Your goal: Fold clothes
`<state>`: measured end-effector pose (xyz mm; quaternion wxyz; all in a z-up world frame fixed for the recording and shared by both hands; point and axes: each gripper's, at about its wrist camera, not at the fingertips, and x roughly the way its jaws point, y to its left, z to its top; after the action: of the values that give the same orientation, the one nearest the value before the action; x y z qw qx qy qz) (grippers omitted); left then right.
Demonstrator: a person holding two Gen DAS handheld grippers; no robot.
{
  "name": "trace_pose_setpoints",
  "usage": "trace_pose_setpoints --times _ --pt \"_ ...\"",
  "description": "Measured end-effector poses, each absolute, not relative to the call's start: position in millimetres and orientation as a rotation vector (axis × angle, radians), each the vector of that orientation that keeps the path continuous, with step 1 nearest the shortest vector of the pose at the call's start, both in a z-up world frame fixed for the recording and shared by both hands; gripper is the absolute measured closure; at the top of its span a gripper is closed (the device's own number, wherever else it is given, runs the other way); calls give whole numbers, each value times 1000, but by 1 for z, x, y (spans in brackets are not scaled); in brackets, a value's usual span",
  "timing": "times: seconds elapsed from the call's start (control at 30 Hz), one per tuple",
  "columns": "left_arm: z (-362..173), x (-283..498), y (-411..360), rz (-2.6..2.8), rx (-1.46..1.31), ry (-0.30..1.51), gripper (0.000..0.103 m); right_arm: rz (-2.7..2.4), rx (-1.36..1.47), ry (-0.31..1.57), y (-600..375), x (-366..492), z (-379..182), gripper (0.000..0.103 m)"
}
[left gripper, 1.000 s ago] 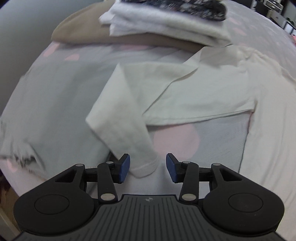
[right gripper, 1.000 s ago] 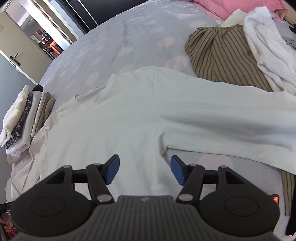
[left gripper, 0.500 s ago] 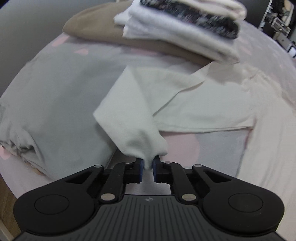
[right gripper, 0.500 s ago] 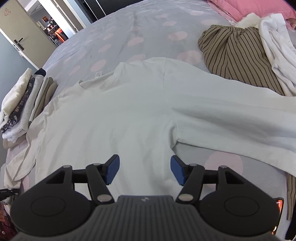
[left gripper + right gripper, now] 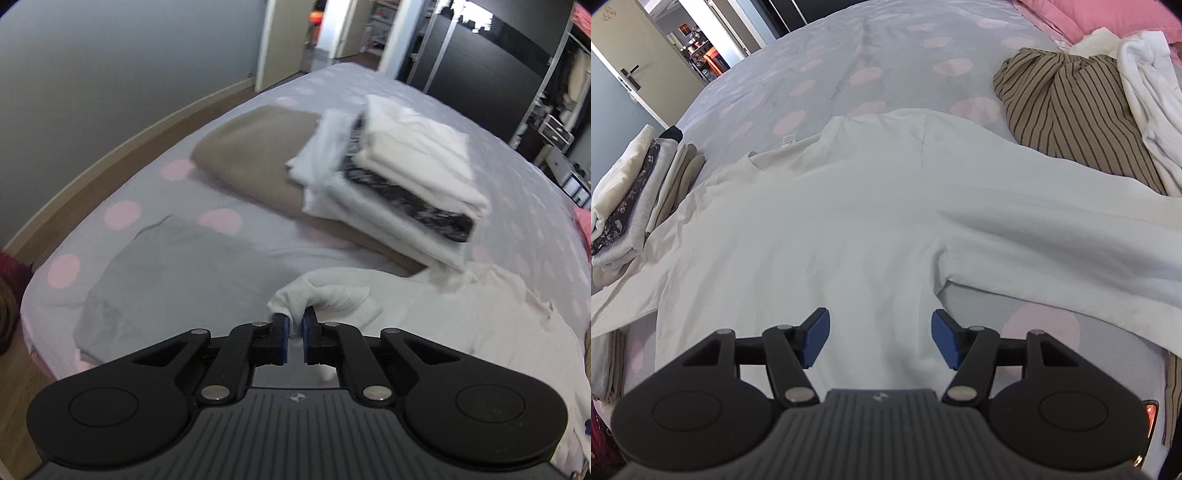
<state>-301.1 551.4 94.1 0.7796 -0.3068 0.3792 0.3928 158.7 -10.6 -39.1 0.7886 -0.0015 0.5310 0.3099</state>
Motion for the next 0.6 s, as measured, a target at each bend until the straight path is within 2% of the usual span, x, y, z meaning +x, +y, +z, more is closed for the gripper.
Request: trace_pose_setpoints --times 0.3,0.33,0.4,0.47,0.6 --pt "2 -327 586 926 -883 903 96 633 -35 1142 -7 161 -46 39" --pt "-1 -329 587 936 -884 907 95 630 -38 1144 -7 161 -48 39" --pt "2 -332 587 960 -867 899 81 625 -43 1150 -6 162 -50 39" --pt "12 -336 583 975 -817 882 76 627 -51 1156 -4 162 -52 39" --pt "33 -334 570 914 -669 868 75 637 -59 1156 -1 162 -53 39"
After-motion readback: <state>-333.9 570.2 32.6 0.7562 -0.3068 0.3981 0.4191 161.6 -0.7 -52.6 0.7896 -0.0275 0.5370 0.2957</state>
